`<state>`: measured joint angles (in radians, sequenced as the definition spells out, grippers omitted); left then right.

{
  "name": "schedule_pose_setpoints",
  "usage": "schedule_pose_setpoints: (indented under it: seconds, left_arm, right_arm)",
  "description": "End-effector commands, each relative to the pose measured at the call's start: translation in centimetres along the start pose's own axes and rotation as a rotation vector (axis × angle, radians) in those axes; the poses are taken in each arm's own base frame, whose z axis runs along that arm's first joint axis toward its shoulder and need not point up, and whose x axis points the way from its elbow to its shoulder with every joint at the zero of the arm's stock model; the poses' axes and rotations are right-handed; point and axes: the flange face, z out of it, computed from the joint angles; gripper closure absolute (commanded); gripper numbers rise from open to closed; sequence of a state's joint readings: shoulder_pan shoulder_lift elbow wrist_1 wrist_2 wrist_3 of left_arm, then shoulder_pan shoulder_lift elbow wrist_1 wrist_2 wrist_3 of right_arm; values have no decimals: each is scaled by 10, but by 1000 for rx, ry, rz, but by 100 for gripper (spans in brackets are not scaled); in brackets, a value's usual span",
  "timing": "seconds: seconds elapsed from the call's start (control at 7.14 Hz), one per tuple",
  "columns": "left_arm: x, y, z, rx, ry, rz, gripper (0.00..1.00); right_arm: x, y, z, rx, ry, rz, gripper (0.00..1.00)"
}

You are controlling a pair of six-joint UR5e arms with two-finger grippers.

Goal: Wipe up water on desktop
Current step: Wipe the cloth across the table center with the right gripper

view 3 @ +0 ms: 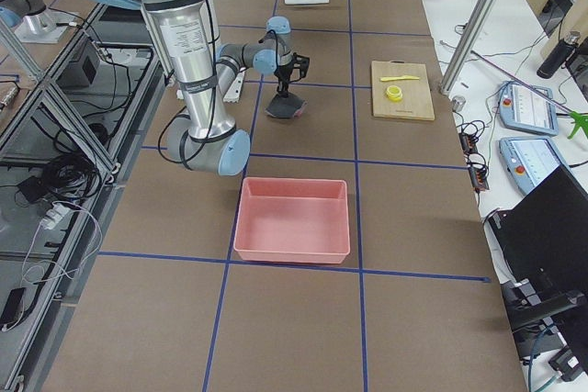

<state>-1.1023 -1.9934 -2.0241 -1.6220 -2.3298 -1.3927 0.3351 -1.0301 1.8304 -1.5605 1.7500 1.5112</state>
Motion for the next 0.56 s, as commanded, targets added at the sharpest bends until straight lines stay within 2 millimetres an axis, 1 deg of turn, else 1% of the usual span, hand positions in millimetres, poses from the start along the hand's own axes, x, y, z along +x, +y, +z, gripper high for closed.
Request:
schedule_pose_setpoints:
  seconds: [0.0,0.14,0.28,0.42]
  left_arm:
    - [-71,-45,-43,26,-14,54,2]
    - [-113,-53,-54,47,-42,119,2]
    - [-152,-68,-67,70,-72,189,2]
    - [-181,-77,-71,76,-99,242,2]
  right_arm:
    - [-69,9,-2,8,-27,15,100]
    - [-17,-15,5,6,15,23,100]
    - [74,-29,-18,-42,35,-87,100]
    - [143,-50,-32,-72,84,-136,100]
